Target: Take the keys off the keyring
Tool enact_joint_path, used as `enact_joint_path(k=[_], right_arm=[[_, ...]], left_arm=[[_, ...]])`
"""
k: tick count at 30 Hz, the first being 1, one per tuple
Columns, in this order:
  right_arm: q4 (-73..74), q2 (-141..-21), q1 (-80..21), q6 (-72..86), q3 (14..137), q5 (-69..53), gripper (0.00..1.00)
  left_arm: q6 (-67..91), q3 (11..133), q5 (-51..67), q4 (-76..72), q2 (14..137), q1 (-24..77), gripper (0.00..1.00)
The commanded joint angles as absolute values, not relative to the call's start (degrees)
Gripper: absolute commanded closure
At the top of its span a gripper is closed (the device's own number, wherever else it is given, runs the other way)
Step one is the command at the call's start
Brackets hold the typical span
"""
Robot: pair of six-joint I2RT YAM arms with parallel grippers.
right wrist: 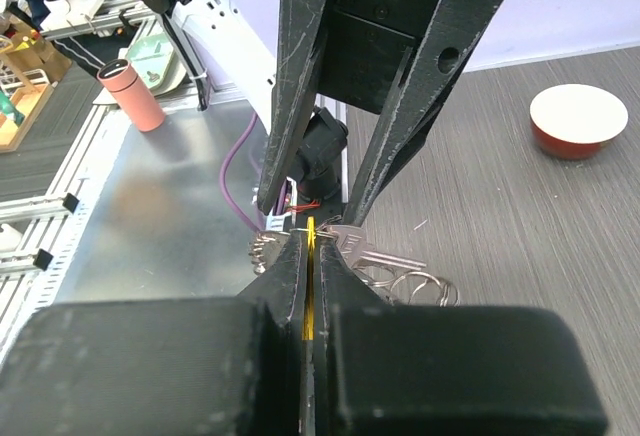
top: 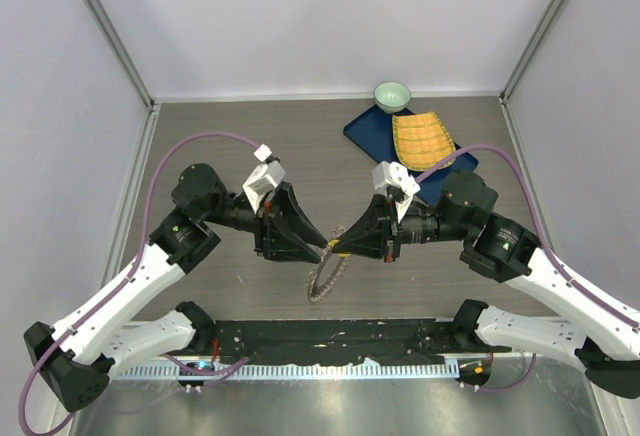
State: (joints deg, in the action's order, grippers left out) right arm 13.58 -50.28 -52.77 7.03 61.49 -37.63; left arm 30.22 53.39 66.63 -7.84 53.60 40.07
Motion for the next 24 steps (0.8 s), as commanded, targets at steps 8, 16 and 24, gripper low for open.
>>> enact_joint_path(k=[8,16,24], right_arm=[[8.26,-50.45,-52.82,7.91,62.58,-35.33,0.99],[8.0,-49.66,-52.82,8.52,61.61,-34.9,0.99],[9.05,-46.32,-52.82,8.53,59.24,-32.87,0.99]], left_arm=[[33.4,52.65,66.97,-14.41,53.52,42.28,0.67],[31.82,52.47,63.91,-13.45,53.44,42.36,0.95],[23.56,54.75,56.79,-2.38,52.21,42.36,1.0]])
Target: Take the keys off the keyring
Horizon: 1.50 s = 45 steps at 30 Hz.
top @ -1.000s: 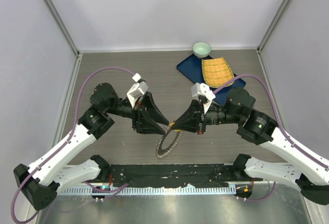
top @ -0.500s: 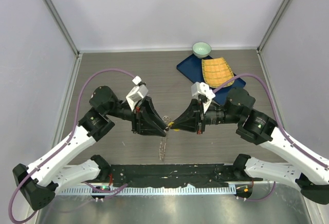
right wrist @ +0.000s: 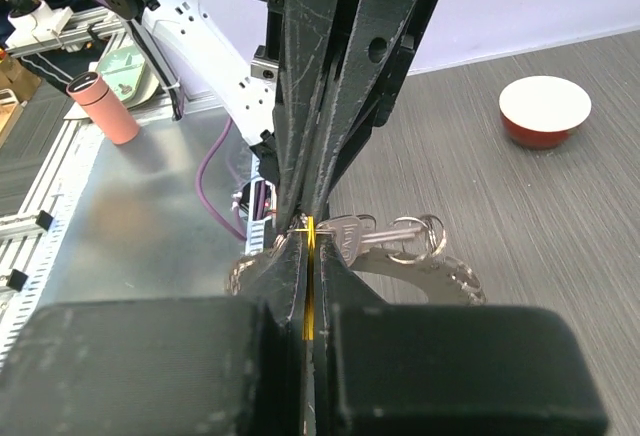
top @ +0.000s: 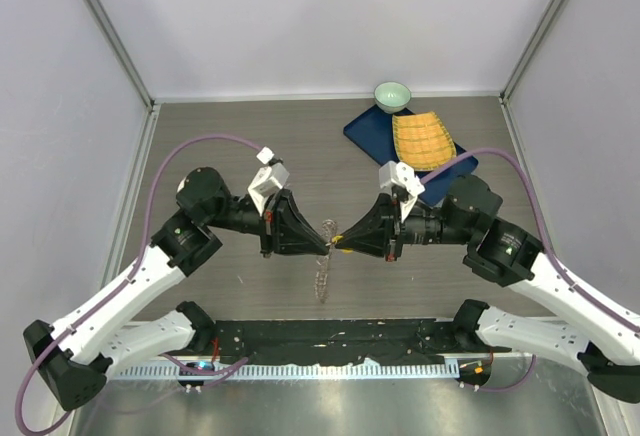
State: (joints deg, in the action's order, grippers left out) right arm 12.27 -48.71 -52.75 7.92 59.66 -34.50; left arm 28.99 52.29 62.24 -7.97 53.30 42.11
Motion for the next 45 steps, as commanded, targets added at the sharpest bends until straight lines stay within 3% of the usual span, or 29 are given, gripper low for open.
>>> enact_joint_path(k=[1,10,32,45], right_arm=[[9.4,-46.06,-52.74,8.44,58.63,-32.61,0.99],[11.34,-43.33,-52.82,7.65,56.43,-31.64,0.99],[1.85,-42.71,-52.82,11.6,49.4,-30.59,0.99],[2.64,-43.07,-52.82,9.32,48.34,-22.42,0.99]], left_arm=[[23.12,54.58,55.65,-1.94,52.12,42.45,1.0],[31.19,46.32,51.59,-21.87,47.72,42.36,1.0],[42.1,42.63,44.13,-28.12,47.55,42.45,1.0],[46.49,38.85,44.03,-36.46,45.97,42.45,1.0]])
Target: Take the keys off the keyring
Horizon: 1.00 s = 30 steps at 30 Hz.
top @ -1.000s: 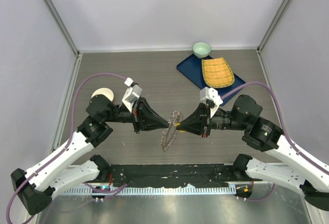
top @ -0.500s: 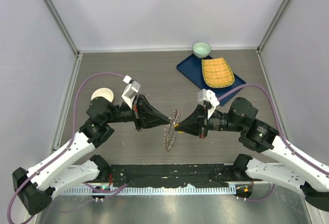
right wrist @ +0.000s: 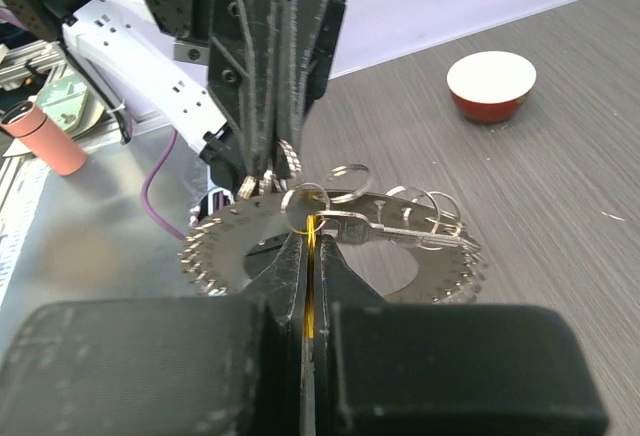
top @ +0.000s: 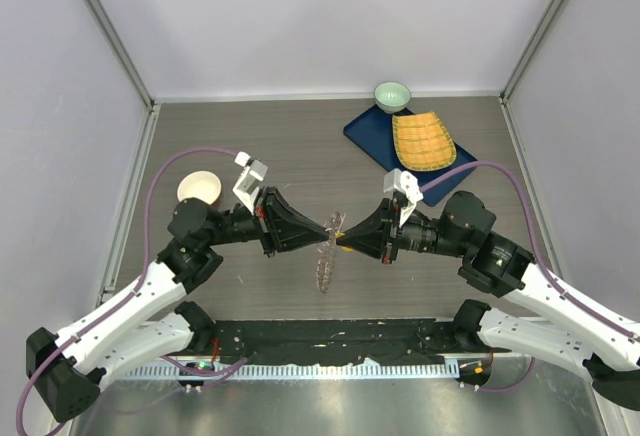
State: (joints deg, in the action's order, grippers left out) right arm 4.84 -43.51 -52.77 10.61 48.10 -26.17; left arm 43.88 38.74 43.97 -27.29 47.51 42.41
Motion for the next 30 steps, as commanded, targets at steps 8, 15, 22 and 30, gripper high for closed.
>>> enact_joint_path(k=[8,15,22,30], right_arm=[[1.93,-43.42,-52.82,10.11,48.08,-22.68,0.99],[1.85,-43.07,-52.91,10.11,48.51,-22.24,0.99],[2.11,-41.75,-52.82,9.84,48.43,-20.13,0.99],[2.9,-40.78,-52.82,9.4,49.04,-18.81,0.99]], left_arm=[[48.16,38.5,45.26,-37.88,45.79,42.45,1.0],[47.9,38.23,46.67,-37.88,45.44,42.45,1.0],[47.29,38.5,48.34,-37.0,45.61,42.45,1.0],[45.7,38.67,50.01,-34.72,45.7,42.45,1.0]])
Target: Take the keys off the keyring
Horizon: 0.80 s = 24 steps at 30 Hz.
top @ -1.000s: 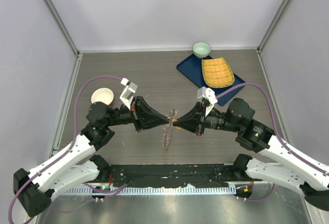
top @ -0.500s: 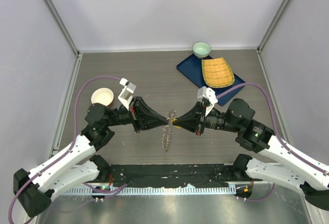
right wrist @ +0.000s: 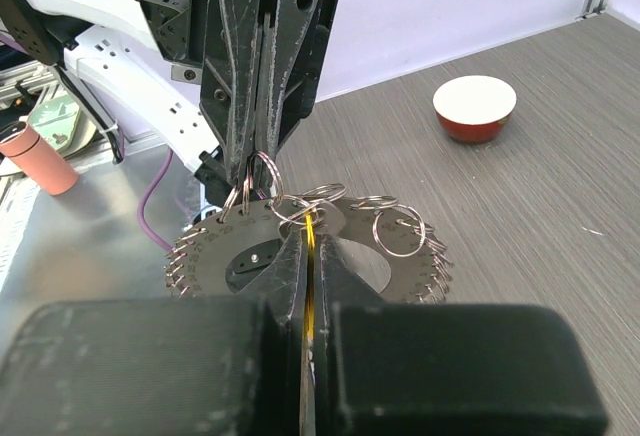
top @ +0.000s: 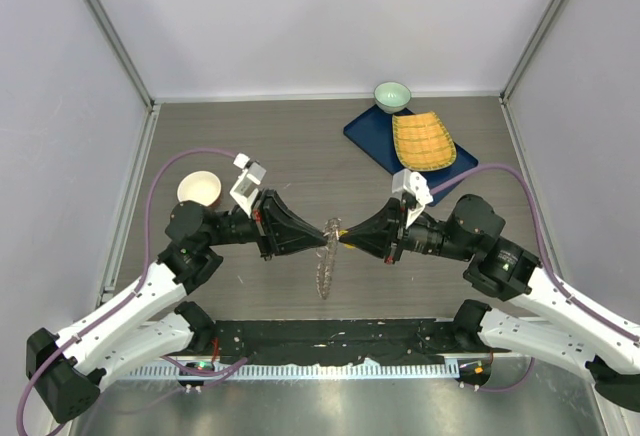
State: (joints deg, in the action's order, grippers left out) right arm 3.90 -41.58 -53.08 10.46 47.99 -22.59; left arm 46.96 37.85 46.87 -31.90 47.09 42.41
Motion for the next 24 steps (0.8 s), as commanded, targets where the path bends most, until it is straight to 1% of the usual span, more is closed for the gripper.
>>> enact_joint_path(k=[1,24], right_arm=[[2.99,-40.69,-52.82,9.4,49.04,-18.81,0.99],[7.03,-42.54,-52.82,6.33,52.99,-17.84,0.99]], left_arm=[[45.36,38.76,50.1,-34.28,45.88,42.54,1.0],[36.3,39.11,55.01,-23.65,47.98,42.45,1.0]])
